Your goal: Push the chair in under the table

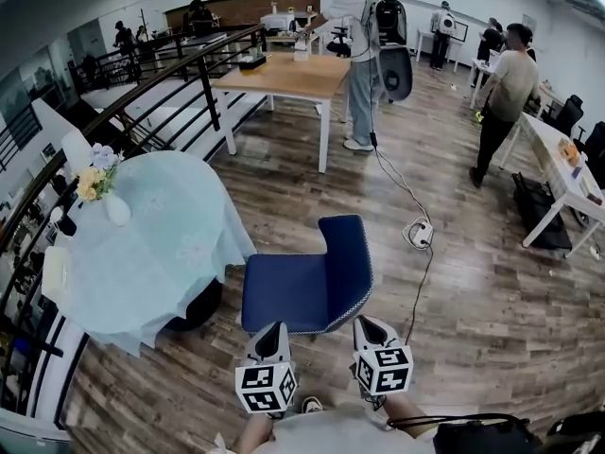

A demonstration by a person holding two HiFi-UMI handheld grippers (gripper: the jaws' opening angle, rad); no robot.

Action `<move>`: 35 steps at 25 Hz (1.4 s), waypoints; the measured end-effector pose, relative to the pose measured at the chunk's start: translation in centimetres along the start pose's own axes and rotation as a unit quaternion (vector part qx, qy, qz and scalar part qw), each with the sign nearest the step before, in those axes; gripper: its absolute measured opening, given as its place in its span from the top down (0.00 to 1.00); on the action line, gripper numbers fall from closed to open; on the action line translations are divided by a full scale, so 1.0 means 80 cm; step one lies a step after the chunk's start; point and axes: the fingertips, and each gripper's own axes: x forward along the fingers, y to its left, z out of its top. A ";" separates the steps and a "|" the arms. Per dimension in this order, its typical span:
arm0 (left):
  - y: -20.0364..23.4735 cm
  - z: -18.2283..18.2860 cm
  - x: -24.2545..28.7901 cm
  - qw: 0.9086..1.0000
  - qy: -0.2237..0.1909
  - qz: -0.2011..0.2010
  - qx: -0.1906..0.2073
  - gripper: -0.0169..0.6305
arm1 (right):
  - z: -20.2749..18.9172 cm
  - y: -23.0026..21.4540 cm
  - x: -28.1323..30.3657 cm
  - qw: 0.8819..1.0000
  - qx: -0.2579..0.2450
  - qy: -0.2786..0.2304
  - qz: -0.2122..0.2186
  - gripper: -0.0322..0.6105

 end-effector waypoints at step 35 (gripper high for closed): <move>0.011 0.028 0.147 0.998 0.021 0.059 -0.021 0.97 | 0.086 -0.105 0.142 0.999 -0.017 0.015 0.031 0.92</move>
